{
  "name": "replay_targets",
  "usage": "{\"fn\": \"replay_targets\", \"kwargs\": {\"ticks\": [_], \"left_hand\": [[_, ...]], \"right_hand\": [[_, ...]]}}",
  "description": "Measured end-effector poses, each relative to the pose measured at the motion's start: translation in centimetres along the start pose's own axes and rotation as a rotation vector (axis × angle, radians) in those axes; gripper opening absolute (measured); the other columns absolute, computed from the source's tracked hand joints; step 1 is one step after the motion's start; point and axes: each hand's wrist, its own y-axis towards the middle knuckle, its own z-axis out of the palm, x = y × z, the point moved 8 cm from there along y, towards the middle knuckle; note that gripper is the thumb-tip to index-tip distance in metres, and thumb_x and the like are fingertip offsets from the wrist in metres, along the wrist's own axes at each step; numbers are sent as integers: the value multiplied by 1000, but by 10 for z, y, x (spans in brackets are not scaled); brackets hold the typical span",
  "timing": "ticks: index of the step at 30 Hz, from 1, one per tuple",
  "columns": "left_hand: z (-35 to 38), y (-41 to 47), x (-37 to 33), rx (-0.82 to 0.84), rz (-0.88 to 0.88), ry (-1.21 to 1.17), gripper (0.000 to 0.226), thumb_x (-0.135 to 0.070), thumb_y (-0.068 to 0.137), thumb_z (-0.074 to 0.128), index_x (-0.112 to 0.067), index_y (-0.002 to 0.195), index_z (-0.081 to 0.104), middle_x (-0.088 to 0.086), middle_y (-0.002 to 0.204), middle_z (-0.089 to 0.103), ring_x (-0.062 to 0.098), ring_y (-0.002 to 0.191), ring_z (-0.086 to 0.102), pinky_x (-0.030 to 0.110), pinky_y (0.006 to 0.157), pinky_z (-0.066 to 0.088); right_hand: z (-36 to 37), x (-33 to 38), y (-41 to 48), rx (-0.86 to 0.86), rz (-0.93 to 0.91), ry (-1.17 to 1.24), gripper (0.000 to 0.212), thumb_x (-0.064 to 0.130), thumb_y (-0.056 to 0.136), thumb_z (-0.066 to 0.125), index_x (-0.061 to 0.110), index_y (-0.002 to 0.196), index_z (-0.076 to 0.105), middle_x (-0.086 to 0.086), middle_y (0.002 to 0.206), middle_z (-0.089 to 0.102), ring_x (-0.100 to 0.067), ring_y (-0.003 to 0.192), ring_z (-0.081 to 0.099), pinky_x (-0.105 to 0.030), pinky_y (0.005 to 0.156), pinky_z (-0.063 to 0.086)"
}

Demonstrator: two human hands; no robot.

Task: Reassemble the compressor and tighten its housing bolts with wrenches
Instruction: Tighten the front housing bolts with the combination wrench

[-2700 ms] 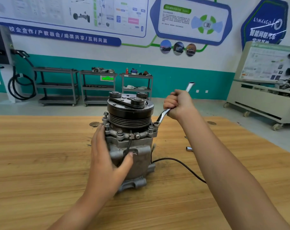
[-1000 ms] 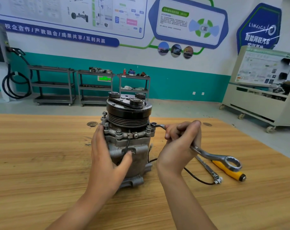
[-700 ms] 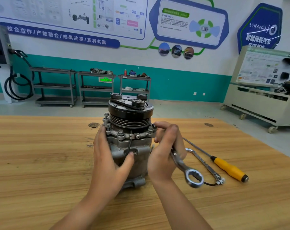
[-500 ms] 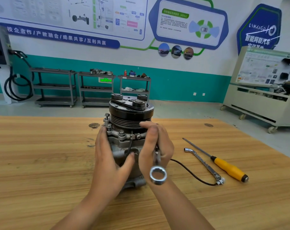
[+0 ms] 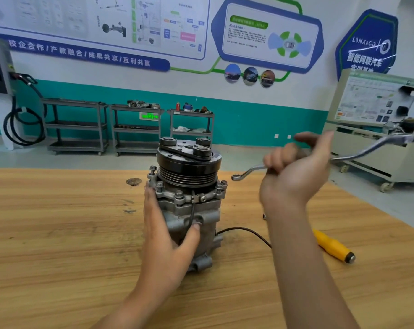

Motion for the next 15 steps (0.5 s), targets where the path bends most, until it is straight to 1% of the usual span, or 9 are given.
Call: {"fn": "replay_targets", "kwargs": {"ticks": [2,4,7,9,10,12,13,15], "left_hand": [[3,-3,-1,-24,-19,-34,95,-20,83,66,-61,120,-11,-21,154,-3,-3,141,-1,30,118,6],[10,-9,-5,-39,-7,-24,97,-20,84,65,-59,120,-16,-27,149,-14,-7,139,-10,26,116,-1],[25,-20,-13,-9,38,42,102,-22,84,66,-51,124,-24,-35,137,-35,-13,132,-26,13,109,-14],[29,-26,-15,27,52,65,98,-33,85,62,-49,125,-26,-40,132,-39,-15,129,-29,9,106,-17],[28,-27,-15,42,48,59,94,-40,81,57,-51,126,-24,-43,132,-36,-15,130,-28,10,106,-15],[22,-27,-17,50,47,25,85,-47,75,51,-55,128,-16,-45,137,-25,-16,132,-21,15,110,-9],[19,-26,-17,40,56,8,81,-50,74,50,-56,129,-10,-44,141,-17,-15,134,-15,19,112,-4],[13,-22,-16,7,57,-44,75,-49,74,50,-54,132,3,-32,150,1,-7,140,-1,30,117,6]], "right_hand": [[-3,-4,19,-36,208,115,40,31,101,33,15,65,43,7,40,18,-9,33,15,-17,35,20],[-5,-17,27,-44,373,156,38,28,101,32,15,66,40,6,39,17,-9,31,15,-16,32,18],[-10,-40,30,-76,490,164,38,24,100,30,15,65,37,6,37,17,-9,28,15,-14,31,17],[-14,-51,34,-100,519,142,38,24,100,30,15,64,37,6,36,17,-8,27,15,-13,31,17],[-15,-55,37,-104,534,131,38,24,100,30,15,64,37,7,36,17,-8,27,15,-13,31,16],[-16,-63,44,-98,583,119,39,24,100,30,15,63,37,7,35,17,-8,26,15,-12,31,15],[-15,-68,47,-92,610,116,40,24,100,31,15,63,37,7,34,17,-8,25,15,-12,31,15],[-14,-75,53,-84,645,120,40,25,100,31,15,62,37,7,34,18,-8,25,15,-12,31,14]]}}
